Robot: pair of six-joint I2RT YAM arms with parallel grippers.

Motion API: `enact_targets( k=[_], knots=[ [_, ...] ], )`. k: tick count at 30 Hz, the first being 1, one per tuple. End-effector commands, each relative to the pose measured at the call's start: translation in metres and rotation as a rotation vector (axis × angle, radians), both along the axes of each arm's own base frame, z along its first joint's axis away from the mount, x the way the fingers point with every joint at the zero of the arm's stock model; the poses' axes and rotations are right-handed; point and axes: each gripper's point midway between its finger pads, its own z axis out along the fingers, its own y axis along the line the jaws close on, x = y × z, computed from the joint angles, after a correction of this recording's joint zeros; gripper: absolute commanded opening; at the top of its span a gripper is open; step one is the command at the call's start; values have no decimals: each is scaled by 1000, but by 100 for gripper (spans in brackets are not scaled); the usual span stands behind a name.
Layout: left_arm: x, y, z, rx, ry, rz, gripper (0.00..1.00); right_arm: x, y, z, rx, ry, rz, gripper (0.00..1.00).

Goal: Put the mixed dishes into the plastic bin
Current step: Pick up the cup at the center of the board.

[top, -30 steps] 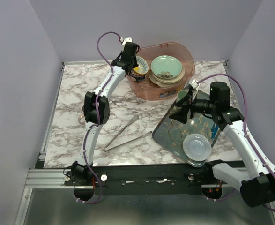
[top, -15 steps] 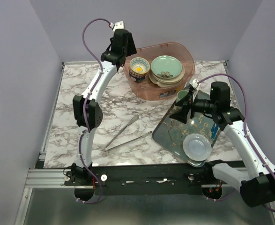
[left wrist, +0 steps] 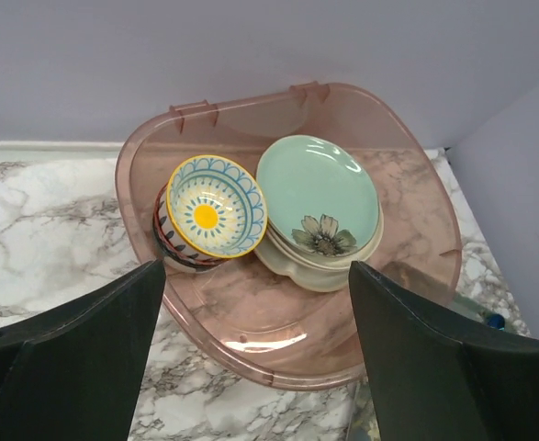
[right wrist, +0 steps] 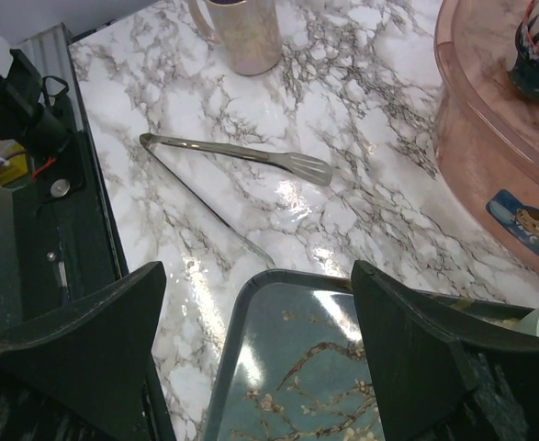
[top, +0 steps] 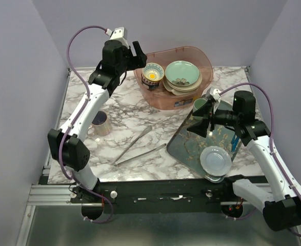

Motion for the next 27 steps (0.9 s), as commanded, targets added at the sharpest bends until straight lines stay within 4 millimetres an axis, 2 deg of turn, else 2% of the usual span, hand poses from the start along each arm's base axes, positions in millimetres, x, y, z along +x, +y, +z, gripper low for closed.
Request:
enact_targets(
  k=[1, 5, 9, 10, 11, 12, 13, 14, 15, 16, 17, 18, 19, 21, 22, 23, 24, 25, 27],
  knots=[
    [-44, 9, 31, -32, -98, -57, 93, -14, 1, 3, 16, -26, 60, 90],
    [-74, 23, 27, -38, -104, -54, 99, -19, 3, 5, 22, -50, 90, 90],
    [-101, 40, 17, -41, -102, -44, 99, -23, 4, 8, 29, -67, 111, 90],
    [-113, 44, 24, -47, -123, -44, 99, -23, 4, 8, 27, -69, 110, 90],
    [-117, 48, 8, -39, -95, -39, 99, -22, 3, 8, 27, -73, 110, 90],
    [-122, 51, 4, -42, -89, -34, 99, -22, 3, 8, 26, -75, 108, 90],
    [-134, 56, 9, -48, -110, -31, 99, -22, 3, 9, 26, -76, 108, 90],
    [-139, 58, -9, -40, -79, -24, 99, -22, 3, 9, 27, -78, 110, 91],
    [-143, 62, -15, -38, -71, -17, 99, -22, 3, 9, 28, -79, 110, 91],
    [-153, 66, -12, -42, -86, -12, 99, -24, 3, 10, 32, -79, 114, 91],
    [-156, 71, -29, -31, -56, 6, 99, -24, 3, 10, 33, -78, 116, 91],
    [-161, 74, -38, -24, -31, 16, 99, -23, 3, 11, 33, -78, 114, 91],
    [-169, 79, -38, -25, -37, 25, 99, -24, 3, 11, 33, -80, 116, 91],
    [-179, 84, -60, -4, 13, 34, 99, -24, 3, 10, 34, -75, 115, 91],
    [-185, 92, -57, -5, -3, 66, 99, -24, 3, 10, 34, -77, 117, 91],
    [-190, 94, -69, 0, 19, 73, 99, -24, 3, 10, 36, -75, 119, 91],
    [-194, 99, -76, 3, 33, 92, 99, -24, 3, 10, 36, -73, 119, 91],
    [-200, 102, -74, -4, 19, 99, 99, -24, 3, 11, 38, -76, 122, 91],
    [-207, 108, -90, -3, 52, 122, 99, -25, 3, 10, 38, -73, 123, 91]
  ],
)
